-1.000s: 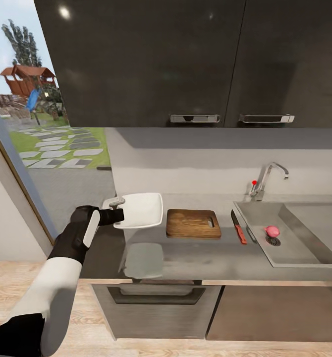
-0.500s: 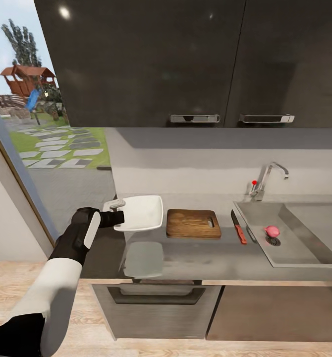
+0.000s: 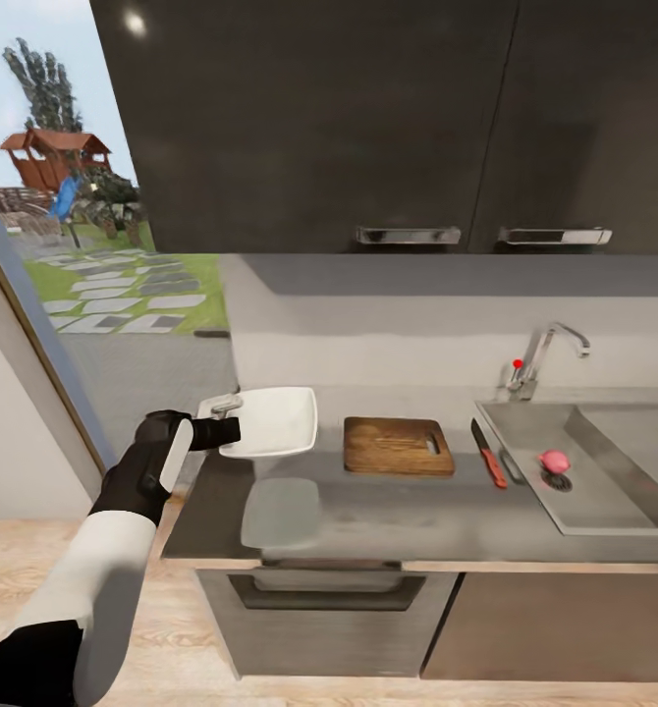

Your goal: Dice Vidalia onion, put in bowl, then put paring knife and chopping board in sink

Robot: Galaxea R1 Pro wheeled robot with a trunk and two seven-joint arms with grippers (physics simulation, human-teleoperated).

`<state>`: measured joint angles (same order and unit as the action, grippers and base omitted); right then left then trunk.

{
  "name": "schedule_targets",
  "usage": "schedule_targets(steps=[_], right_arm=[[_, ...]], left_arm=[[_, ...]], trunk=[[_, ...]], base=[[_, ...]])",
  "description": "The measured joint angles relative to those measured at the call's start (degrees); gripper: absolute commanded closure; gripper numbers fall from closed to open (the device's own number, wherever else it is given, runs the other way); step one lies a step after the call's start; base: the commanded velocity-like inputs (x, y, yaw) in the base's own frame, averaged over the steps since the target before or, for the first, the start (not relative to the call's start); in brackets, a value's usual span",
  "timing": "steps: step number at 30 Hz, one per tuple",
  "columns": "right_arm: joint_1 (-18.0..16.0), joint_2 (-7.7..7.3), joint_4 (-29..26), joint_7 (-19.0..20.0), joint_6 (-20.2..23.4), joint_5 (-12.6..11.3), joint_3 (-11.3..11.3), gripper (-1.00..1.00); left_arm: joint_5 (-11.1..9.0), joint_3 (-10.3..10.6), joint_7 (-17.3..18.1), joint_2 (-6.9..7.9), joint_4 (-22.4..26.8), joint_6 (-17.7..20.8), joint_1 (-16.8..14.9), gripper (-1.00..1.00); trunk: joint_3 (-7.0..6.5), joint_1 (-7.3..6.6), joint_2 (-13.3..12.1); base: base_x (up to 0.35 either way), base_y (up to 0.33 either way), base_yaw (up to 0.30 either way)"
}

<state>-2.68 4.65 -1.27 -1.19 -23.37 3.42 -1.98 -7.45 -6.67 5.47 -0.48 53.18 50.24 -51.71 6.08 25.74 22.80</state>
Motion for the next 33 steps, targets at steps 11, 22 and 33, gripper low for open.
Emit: schedule_targets(steps=[11,22,33], right_arm=[[0.0,0.0,0.0,0.0,-0.01,0.0,0.0,-1.0],[0.0,0.0,0.0,0.0,-0.01,0.0,0.0,-1.0],[0.0,0.0,0.0,0.0,-0.01,0.0,0.0,-1.0]], left_arm=[[-0.08,2.62,0.0,-0.06,-0.1,-0.01,0.0,1.0],[-0.01,2.75,0.01,0.0,-0.62,-0.01,0.0,1.0],[-0.01,2.75,0.01,0.0,-1.51,-0.05,0.0,1.0]], trunk=[[0.0,0.01,-0.01],[0.0,0.01,0.0],[0.0,0.01,-0.01]], base=[[0.033,0.034,0.0],[0.009,0.0,0.0],[0.081,0.031,0.0]])
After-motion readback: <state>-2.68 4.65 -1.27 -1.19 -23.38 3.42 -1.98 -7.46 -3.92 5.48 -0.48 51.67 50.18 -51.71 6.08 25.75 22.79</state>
